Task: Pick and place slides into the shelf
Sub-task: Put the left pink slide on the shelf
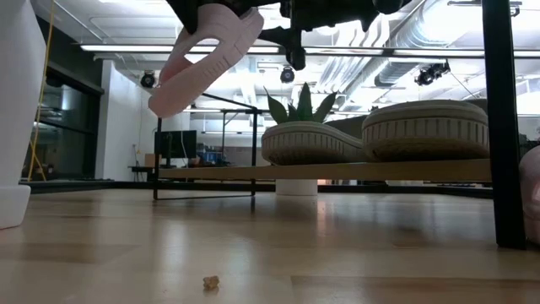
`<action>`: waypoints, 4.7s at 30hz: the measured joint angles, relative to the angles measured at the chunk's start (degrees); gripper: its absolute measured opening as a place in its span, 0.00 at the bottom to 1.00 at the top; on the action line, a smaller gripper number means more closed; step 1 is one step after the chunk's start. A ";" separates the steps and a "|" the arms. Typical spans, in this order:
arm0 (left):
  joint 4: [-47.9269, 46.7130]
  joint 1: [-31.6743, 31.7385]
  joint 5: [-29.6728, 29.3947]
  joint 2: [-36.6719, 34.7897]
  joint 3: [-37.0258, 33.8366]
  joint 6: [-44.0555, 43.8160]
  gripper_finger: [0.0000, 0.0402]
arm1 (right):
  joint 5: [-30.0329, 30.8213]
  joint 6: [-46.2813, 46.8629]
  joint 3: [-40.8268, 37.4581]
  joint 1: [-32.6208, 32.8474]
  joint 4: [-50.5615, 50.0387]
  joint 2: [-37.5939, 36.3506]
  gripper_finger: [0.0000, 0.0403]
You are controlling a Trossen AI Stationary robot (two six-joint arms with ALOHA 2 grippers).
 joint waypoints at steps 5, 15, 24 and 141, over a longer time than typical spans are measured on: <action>0.00 0.02 -0.22 0.00 0.00 0.00 0.03 | -0.62 -0.05 0.00 -0.56 -0.02 0.02 0.47; 0.00 0.00 -1.16 0.00 0.00 -0.01 0.05 | -1.20 -1.34 0.01 -0.78 0.01 0.04 0.32; -0.02 0.02 -1.31 0.00 0.00 -0.31 0.02 | -0.42 -2.81 0.01 -0.84 0.04 0.04 0.15; 3.21 0.02 -16.26 -26.43 -0.02 -46.51 0.25 | -7.89 -12.26 11.87 6.36 -16.93 23.98 0.04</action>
